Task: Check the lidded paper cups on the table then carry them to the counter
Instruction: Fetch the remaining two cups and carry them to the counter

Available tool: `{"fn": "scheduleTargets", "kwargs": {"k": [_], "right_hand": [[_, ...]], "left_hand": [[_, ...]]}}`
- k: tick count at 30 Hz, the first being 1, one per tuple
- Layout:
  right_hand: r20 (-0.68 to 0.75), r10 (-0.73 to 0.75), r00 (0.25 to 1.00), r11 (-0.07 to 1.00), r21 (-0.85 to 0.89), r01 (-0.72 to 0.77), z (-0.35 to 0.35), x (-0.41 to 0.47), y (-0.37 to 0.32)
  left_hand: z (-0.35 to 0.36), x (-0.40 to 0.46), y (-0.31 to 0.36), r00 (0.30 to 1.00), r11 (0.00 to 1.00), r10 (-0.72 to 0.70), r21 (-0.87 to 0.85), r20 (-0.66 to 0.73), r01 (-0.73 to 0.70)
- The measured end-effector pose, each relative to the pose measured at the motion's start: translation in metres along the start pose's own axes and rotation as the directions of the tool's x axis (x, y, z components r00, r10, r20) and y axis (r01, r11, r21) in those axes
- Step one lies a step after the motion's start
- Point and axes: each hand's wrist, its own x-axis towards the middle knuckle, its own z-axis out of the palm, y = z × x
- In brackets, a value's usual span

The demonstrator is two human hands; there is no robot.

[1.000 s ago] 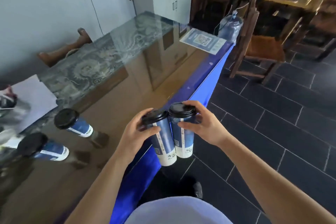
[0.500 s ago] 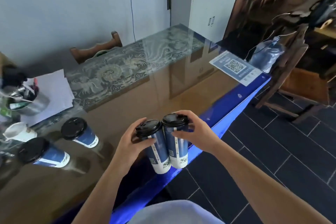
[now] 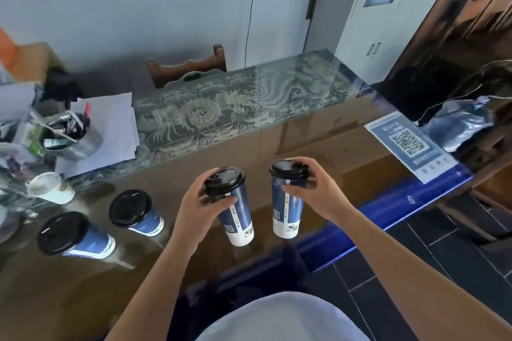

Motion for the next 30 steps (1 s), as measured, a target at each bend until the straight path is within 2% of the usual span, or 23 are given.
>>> {"fn": "scheduleTargets", "kwargs": {"k": [5, 12, 16, 21, 30], "right_hand": [[0.076, -0.018, 0.997, 0.999, -0.039, 0.021, 0.003, 0.051, 0.003], [0.2, -0.143, 0.969, 0.982, -0.09, 0.163, 0.015, 0.116, 0.009], [0.27, -0.228, 0.936, 0.958, -0.111, 0.265, 0.032, 0.145, 0.018], [0.333, -0.284, 0.899, 0.936, -0.107, 0.335, 0.05, 0.166, 0.029], [0.333, -0.361, 0.871, 0.901, -0.115, 0.418, 0.068, 0.171, 0.045]], "left_hand": [[0.003, 0.021, -0.008, 0.996, 1.0, -0.011, 0.012, -0.084, 0.012], [0.015, 0.04, -0.022, 0.978, 0.959, 0.027, 0.28, -0.207, 0.033], [0.014, 0.05, -0.028, 0.958, 0.961, -0.021, 0.258, -0.285, 0.098], [0.01, 0.058, -0.039, 0.947, 0.945, -0.004, 0.308, -0.32, 0.108], [0.009, 0.06, -0.059, 0.926, 0.941, -0.026, 0.303, -0.376, 0.15]]}}
